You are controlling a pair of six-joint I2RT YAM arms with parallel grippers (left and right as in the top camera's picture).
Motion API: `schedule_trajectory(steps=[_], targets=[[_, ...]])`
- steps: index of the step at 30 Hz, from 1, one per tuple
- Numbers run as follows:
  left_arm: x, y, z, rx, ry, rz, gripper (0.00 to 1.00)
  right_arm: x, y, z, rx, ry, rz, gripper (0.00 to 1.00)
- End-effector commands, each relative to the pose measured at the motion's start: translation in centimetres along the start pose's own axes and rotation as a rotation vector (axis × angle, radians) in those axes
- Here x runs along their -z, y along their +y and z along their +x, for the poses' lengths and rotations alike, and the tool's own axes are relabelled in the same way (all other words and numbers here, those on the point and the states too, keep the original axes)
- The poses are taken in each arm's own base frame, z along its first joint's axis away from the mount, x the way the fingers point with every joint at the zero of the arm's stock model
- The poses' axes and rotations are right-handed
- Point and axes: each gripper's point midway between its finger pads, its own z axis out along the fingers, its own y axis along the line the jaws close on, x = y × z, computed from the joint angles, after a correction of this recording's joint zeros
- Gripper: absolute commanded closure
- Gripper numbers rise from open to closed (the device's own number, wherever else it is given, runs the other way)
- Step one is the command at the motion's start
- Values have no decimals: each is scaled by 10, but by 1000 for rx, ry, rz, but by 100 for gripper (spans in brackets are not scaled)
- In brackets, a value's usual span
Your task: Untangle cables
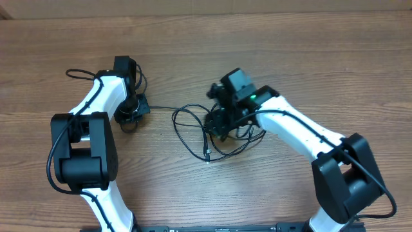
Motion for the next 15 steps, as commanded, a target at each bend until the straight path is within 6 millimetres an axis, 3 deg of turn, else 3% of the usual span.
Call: schedule_trajectory(steps=[1, 8, 15], targets=[[-40, 2, 26, 3, 116, 3, 96, -7, 20, -8, 89, -40, 7, 31], [-40, -7, 23, -3, 107, 53, 96, -31, 37, -19, 194, -99, 102, 33], [-40, -7, 23, -2, 105, 53, 96, -47, 32, -12, 196, -68, 116, 64]])
